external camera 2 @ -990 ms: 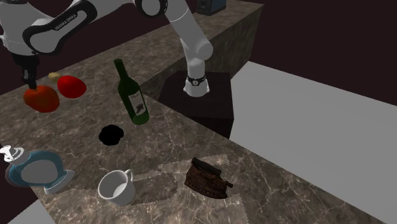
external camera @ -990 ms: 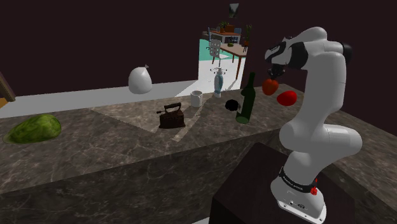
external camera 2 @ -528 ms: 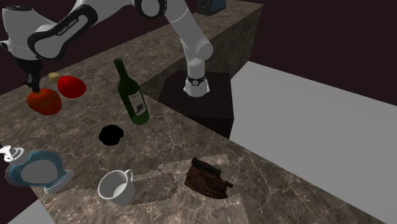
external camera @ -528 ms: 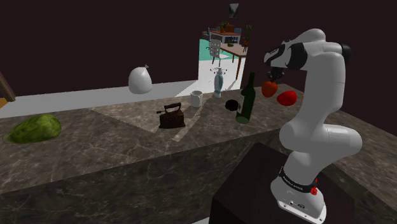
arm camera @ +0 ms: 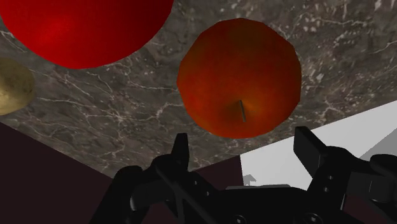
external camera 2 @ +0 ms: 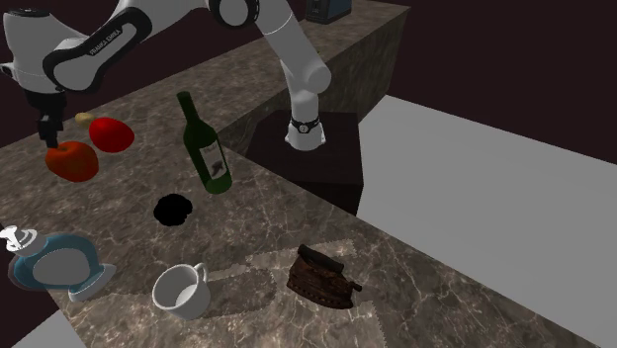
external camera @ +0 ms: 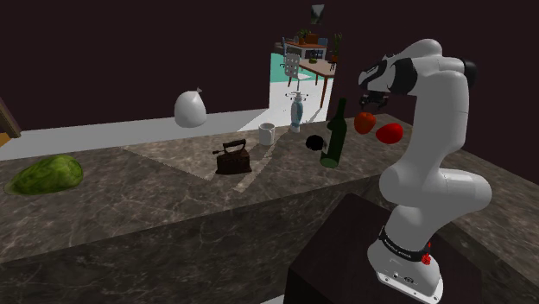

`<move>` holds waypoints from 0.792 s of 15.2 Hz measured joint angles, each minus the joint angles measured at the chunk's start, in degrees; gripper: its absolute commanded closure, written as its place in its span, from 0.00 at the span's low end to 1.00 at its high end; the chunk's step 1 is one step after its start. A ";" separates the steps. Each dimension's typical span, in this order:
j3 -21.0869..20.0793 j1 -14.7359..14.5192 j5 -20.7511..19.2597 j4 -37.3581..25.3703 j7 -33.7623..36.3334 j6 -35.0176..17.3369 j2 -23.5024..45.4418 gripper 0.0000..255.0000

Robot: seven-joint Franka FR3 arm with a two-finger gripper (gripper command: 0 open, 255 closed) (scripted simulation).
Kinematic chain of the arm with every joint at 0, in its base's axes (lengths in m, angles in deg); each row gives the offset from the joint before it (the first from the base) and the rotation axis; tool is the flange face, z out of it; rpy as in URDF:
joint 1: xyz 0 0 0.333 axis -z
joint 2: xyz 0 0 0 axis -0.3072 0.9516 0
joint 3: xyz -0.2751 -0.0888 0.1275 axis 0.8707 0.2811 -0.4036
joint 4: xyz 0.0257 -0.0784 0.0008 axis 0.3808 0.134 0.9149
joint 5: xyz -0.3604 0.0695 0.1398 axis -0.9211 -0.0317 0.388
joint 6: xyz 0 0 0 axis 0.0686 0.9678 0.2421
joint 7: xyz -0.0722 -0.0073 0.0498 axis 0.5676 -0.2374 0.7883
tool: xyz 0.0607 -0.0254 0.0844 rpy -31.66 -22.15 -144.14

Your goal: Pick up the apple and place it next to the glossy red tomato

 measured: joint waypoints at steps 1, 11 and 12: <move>0.00 0.00 0.00 0.00 0.00 0.00 0.00 0.00; 0.54 -0.71 -0.94 2.68 0.52 3.32 -6.05 0.00; 0.54 -0.70 -0.94 2.67 0.51 3.35 -6.06 0.00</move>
